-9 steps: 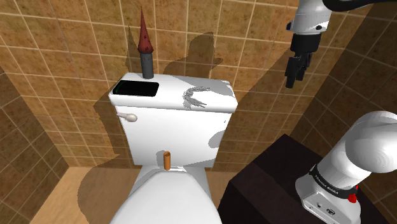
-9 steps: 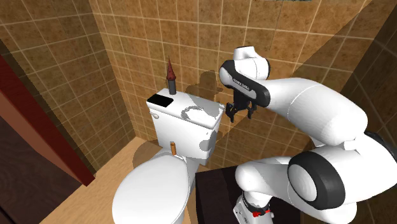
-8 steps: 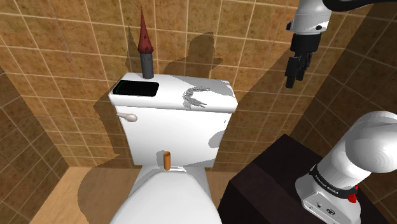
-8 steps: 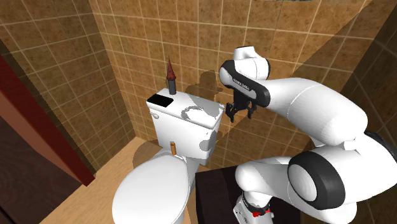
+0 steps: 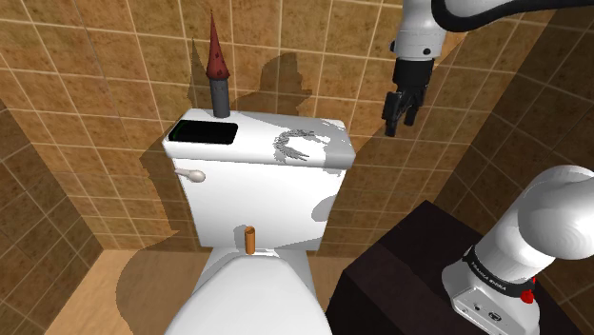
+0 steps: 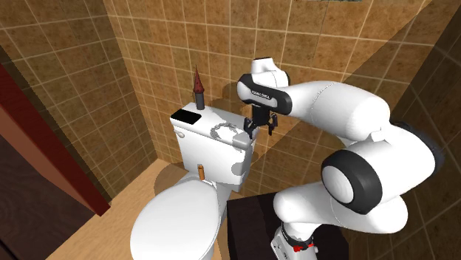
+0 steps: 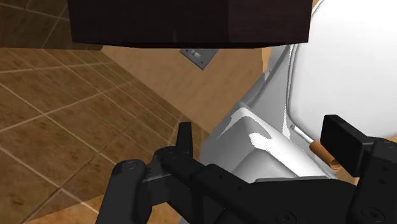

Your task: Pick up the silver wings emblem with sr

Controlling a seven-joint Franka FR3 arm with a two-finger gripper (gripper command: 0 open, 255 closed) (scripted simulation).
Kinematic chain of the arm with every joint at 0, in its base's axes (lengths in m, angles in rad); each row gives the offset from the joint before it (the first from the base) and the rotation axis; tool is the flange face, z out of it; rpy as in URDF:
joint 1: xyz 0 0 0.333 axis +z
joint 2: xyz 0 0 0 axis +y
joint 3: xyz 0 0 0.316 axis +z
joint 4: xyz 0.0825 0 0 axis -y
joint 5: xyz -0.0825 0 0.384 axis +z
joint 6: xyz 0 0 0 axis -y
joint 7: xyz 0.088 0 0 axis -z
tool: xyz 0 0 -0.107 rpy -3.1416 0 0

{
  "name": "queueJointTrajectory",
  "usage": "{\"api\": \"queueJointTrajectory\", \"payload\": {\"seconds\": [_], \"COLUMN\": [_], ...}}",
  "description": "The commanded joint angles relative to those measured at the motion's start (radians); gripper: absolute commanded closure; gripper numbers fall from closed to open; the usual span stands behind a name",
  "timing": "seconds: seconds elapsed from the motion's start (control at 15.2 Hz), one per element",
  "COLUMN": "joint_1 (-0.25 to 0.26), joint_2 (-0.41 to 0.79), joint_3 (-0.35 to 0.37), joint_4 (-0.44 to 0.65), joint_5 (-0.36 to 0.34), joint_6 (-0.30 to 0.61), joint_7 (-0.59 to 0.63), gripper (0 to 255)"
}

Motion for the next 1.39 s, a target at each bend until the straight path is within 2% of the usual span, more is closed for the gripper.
{"api": "queueJointTrajectory", "payload": {"seconds": [0.0,0.33,0.66,1.32], "joint_1": [0.008,0.019,0.027,0.073], "joint_2": [0.051,0.203,0.366,0.715], "joint_3": [0.029,0.095,0.154,0.230], "joint_4": [0.024,0.110,0.225,0.543], "joint_5": [0.018,0.034,0.018,-0.105], "joint_6": [0.043,0.147,0.231,0.314], "joint_7": [0.037,0.122,0.212,0.404], "gripper": [0,0,0,0]}}
